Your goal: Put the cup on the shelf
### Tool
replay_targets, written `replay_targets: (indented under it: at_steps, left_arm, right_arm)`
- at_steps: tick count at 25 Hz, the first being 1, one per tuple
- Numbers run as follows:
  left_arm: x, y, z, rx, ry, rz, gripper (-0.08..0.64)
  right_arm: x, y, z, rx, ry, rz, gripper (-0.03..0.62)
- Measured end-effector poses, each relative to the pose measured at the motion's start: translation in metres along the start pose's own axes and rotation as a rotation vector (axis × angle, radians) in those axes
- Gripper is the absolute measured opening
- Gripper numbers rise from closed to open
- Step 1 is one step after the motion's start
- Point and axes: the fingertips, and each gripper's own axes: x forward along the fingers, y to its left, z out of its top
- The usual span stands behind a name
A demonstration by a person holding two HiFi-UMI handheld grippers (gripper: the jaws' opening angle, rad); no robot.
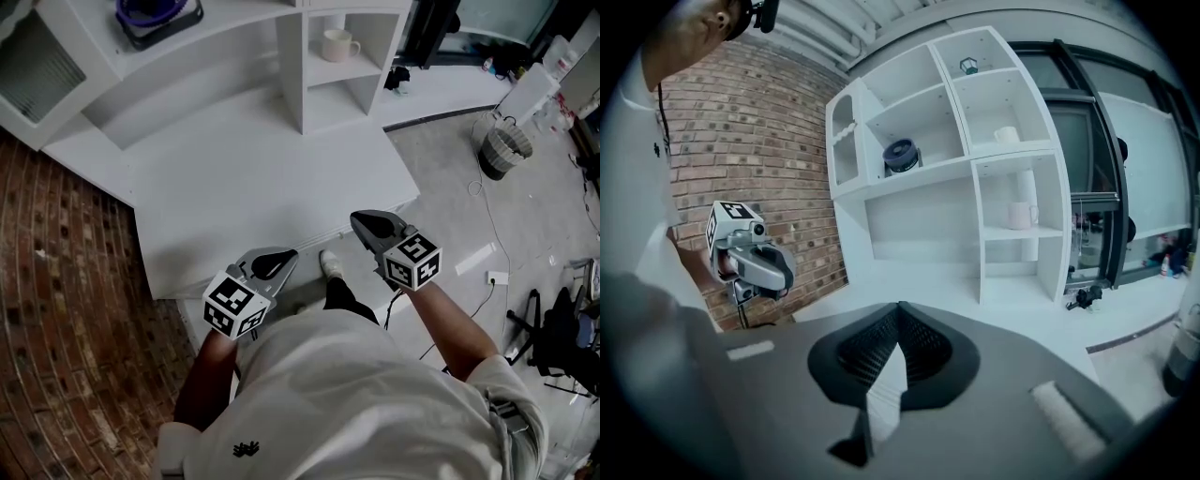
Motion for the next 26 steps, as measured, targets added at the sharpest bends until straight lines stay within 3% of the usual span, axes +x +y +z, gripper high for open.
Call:
replay_targets:
  at_steps: [13, 21, 26]
  left_arm:
    - [-0.012, -0.013, -0.017, -0.015, 0.013, -0.004, 0.006]
    - [-0.004, -0.029, -0.022, -0.012, 0.022, -0.046, 0.006]
    - [0.003, -0.035, -0.027, -0.021, 0.019, -0.053, 0.006]
  right_arm:
    - [-0.009, 0.030, -0.012, -0.012, 0.011, 0.015, 0.011]
    - [-0.025, 0.038, -0.020, 0.010, 0.012, 0.007, 0.011]
    - [-0.034, 0.041, -0.024, -0.030, 0.033, 0.006, 0.011]
